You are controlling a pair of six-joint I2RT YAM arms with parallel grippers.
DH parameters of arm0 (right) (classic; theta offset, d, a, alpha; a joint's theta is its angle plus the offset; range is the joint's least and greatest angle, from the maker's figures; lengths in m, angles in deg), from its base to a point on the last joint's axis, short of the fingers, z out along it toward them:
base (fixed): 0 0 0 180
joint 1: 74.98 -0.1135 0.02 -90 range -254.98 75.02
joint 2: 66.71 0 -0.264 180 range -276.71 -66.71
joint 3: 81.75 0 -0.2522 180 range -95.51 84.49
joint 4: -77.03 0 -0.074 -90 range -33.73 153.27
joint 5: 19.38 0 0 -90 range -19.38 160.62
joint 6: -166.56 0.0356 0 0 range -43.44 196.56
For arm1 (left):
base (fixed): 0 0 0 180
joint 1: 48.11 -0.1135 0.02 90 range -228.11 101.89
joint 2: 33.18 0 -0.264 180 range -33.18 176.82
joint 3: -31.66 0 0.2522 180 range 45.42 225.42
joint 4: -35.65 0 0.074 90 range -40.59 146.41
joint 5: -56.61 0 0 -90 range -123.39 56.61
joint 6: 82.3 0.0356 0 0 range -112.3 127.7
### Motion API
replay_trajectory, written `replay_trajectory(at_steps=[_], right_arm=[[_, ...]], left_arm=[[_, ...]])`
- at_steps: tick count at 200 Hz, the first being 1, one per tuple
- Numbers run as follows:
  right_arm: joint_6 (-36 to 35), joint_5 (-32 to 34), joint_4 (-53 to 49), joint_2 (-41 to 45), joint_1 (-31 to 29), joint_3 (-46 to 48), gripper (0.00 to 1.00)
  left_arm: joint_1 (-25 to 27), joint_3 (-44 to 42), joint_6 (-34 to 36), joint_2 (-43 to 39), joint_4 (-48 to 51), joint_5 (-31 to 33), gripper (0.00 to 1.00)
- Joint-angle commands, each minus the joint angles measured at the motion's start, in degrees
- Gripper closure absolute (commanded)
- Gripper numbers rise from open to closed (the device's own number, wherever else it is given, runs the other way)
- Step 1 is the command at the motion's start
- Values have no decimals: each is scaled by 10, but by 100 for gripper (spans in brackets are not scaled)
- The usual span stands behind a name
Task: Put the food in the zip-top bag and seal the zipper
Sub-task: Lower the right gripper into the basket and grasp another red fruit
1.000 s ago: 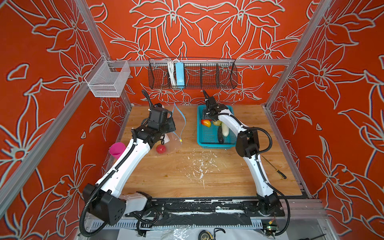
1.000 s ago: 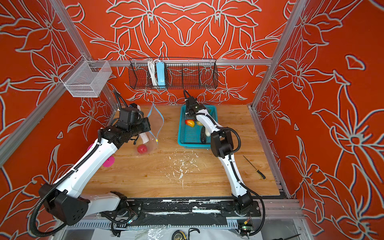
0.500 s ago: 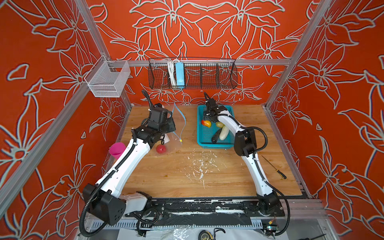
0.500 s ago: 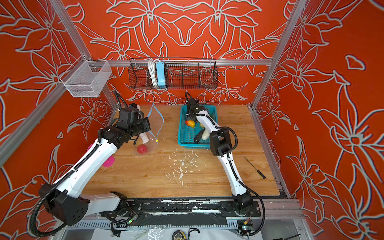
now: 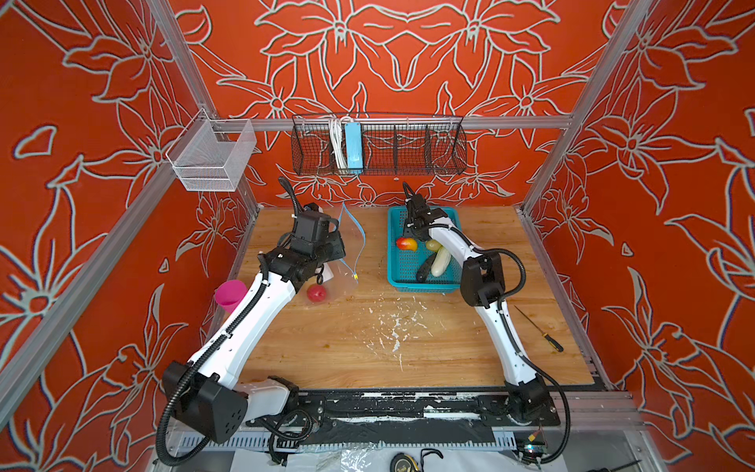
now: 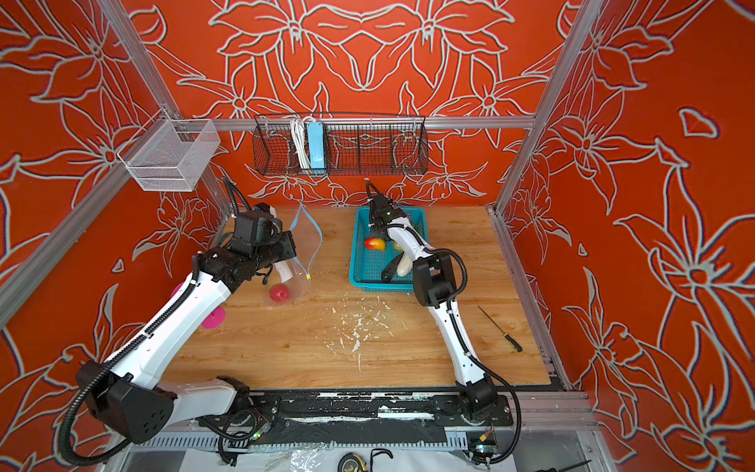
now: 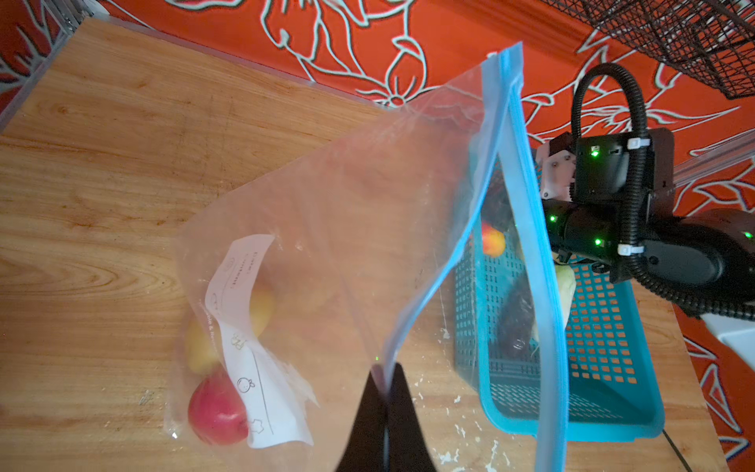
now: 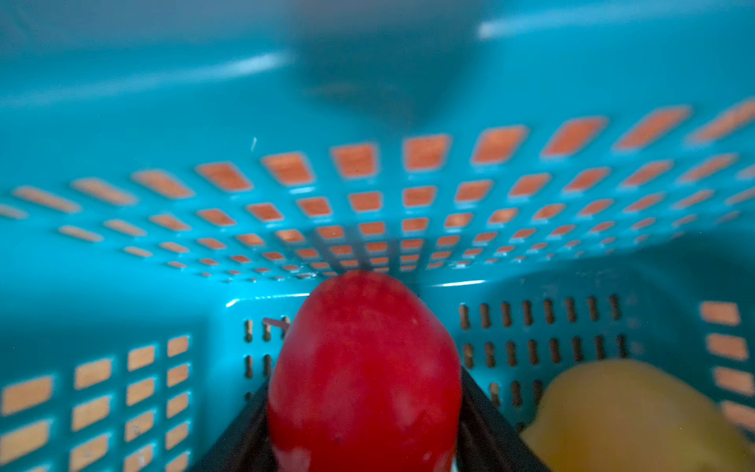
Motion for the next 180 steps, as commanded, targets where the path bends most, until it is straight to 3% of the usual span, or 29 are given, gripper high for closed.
replay_trajectory(at_steps=[1, 35, 87, 180], right_arm=[[6, -17, -7, 1, 6, -11, 49], [8, -50, -5, 36, 7, 5, 51], [14, -88, 54, 126, 6, 119, 51], [29, -135, 98, 211, 6, 235, 53]], left_arm=[[-2, -6, -2, -4, -9, 1, 100], [-2, -6, -2, -4, -9, 0, 100], [-3, -9, -3, -8, -11, -2, 100], [-2, -10, -4, -11, -13, -6, 100]])
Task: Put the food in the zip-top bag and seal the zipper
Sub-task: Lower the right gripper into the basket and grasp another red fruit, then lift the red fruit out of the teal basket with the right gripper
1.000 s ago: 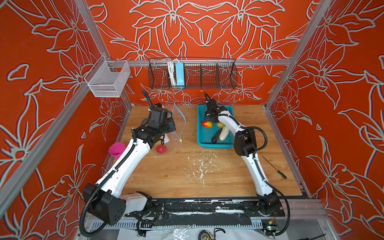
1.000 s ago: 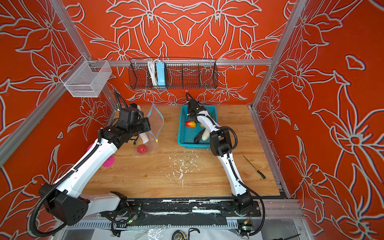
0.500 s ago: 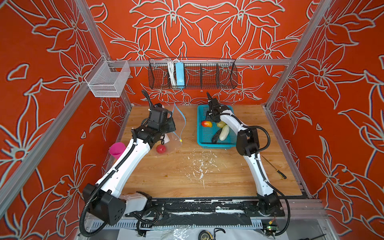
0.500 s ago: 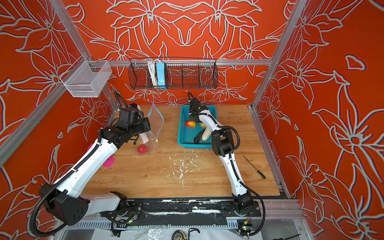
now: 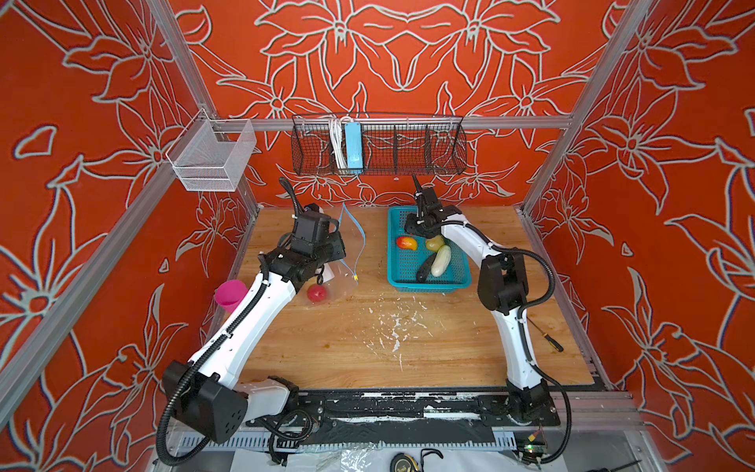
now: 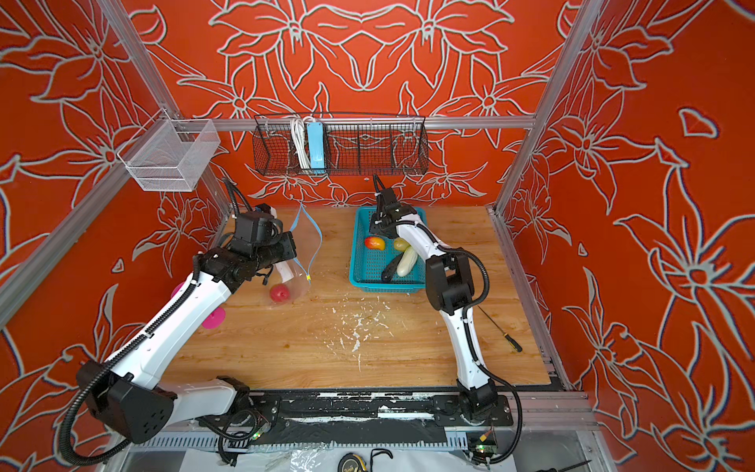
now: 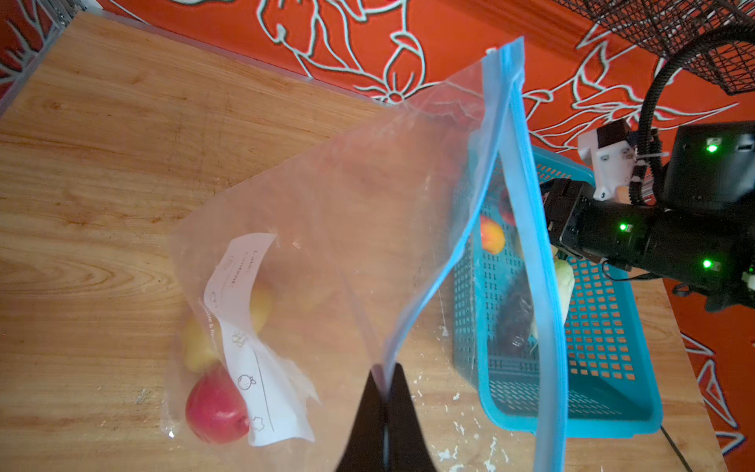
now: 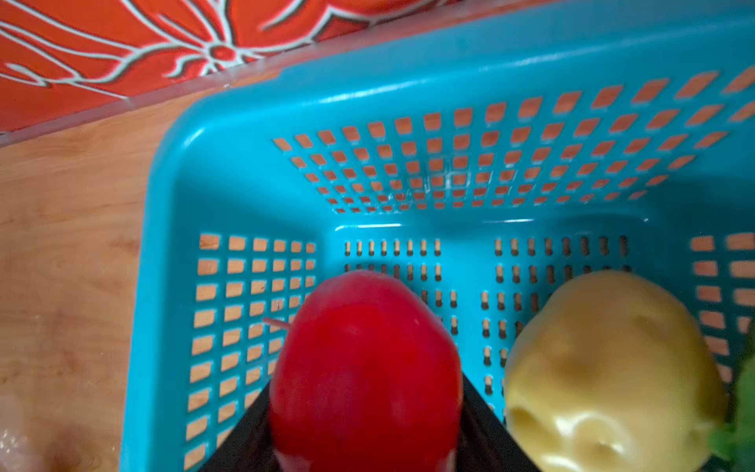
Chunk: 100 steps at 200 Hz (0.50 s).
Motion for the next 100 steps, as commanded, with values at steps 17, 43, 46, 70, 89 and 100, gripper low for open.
replay_trajectory(at_steps=[17, 43, 46, 70, 89, 100], right_arm=[[15, -18, 31, 52, 3, 53, 53], [15, -15, 46, 72, 2, 90, 53], [16, -14, 47, 75, 3, 94, 53], [14, -25, 54, 88, 2, 120, 53], [19, -37, 64, 104, 2, 147, 54], [24, -42, 77, 117, 2, 169, 54]], left_arm=[[-1, -14, -3, -17, -21, -5, 100], [-2, -15, -2, -16, -21, -3, 100], [-2, -14, -2, -16, -20, -3, 100], [-2, -12, -3, -11, -18, -5, 100], [-2, -13, -2, -11, -20, -12, 100], [-3, -14, -3, -11, -22, -15, 100]])
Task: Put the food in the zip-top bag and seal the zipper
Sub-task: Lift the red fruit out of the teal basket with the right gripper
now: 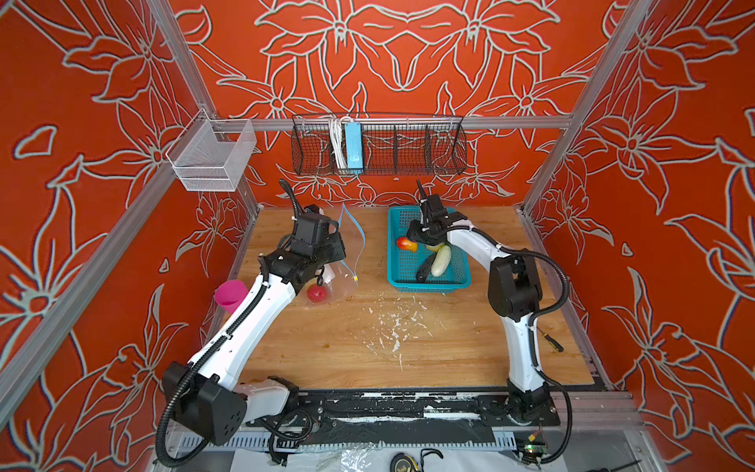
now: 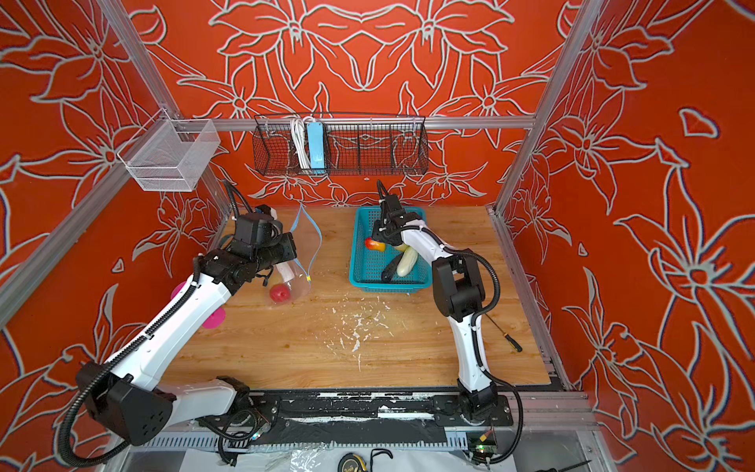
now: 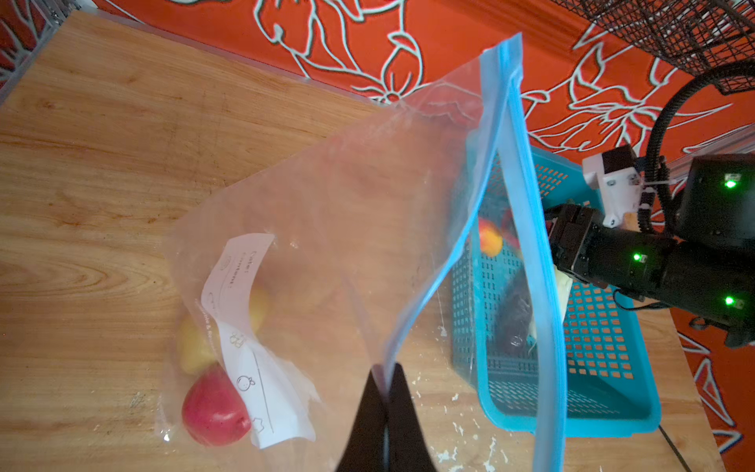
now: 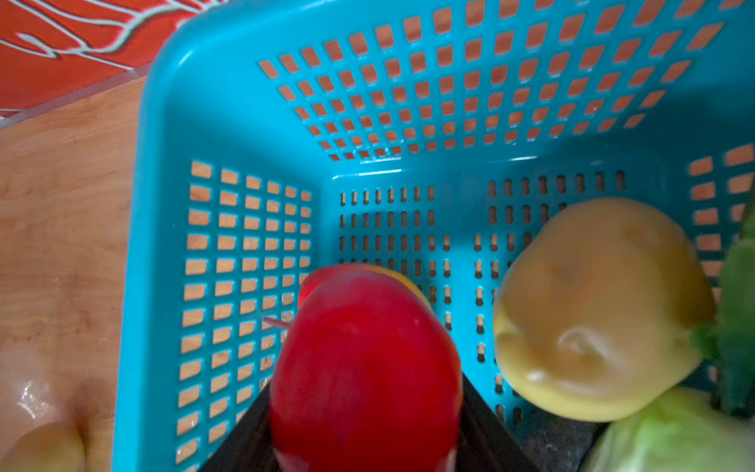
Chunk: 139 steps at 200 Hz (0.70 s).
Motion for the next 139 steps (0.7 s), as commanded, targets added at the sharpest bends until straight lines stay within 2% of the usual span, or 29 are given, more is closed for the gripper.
replay_trajectory(at_steps=[1, 139], right_arm=[[15, -19, 27, 41, 2, 39, 54], [66, -88, 131, 190, -1, 235, 54]], left_arm=[[-2, -1, -3, -5, -10, -10, 100], [-2, 4, -5, 18, -8, -39, 100]])
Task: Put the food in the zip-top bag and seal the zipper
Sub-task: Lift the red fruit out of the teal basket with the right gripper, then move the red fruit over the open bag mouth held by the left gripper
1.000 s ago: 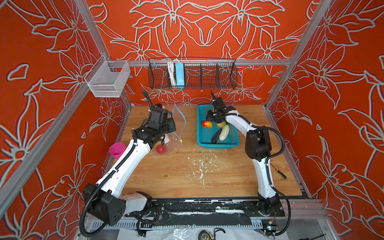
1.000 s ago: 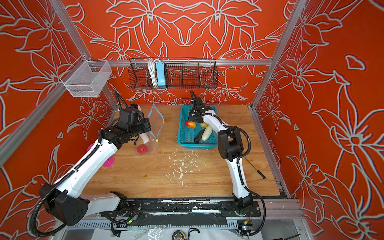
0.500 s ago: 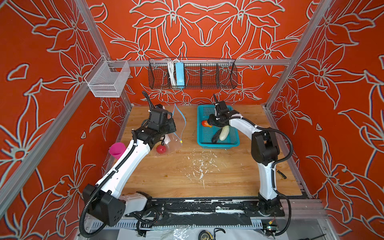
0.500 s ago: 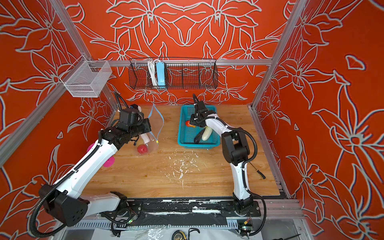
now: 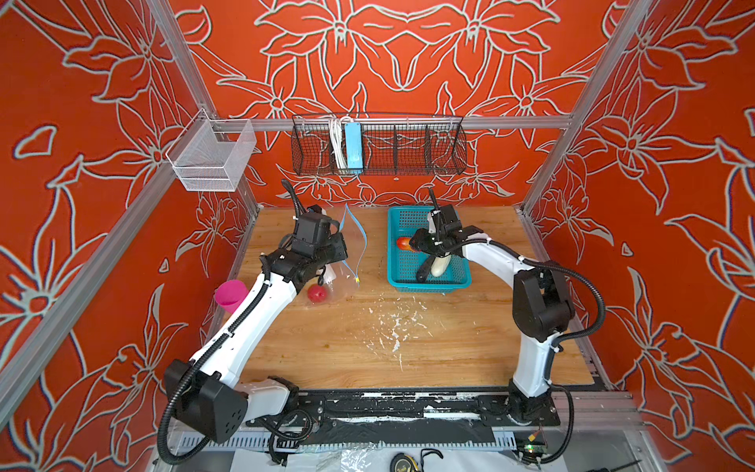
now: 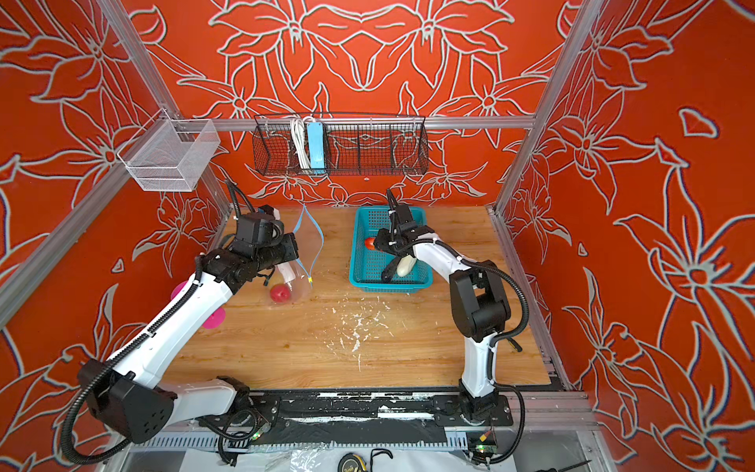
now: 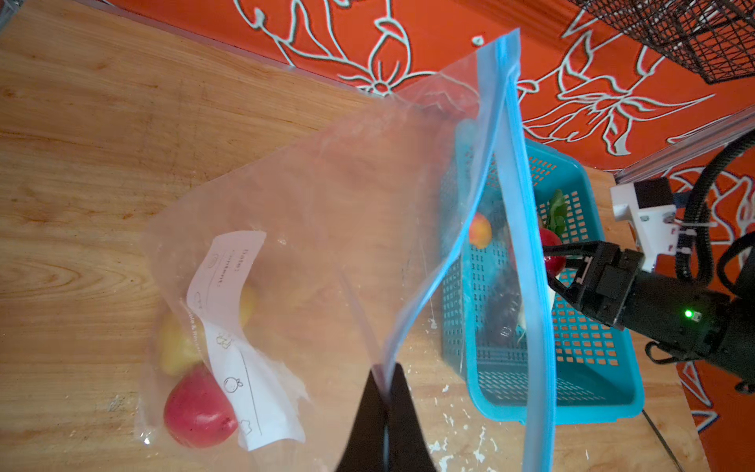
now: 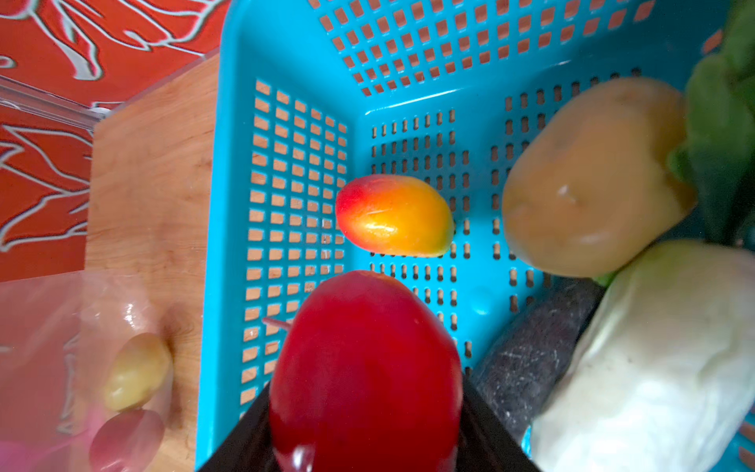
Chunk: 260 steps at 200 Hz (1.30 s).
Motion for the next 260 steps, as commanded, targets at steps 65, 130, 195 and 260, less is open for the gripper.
replay_trajectory(at_steps=[65, 130, 195, 260], right_arm=[[60, -35, 75, 89, -7, 84, 55], [75, -43, 112, 149, -36, 127, 55], [53, -35, 114, 189, -64, 131, 55], [25, -18, 118, 235, -88, 147, 55]], left_arm=[[2, 7, -2, 12, -2, -21, 100], [1, 9, -2, 18, -2, -24, 100], [6, 13, -2, 36, 3, -17, 100], [27, 19, -4, 60, 8, -11, 100]])
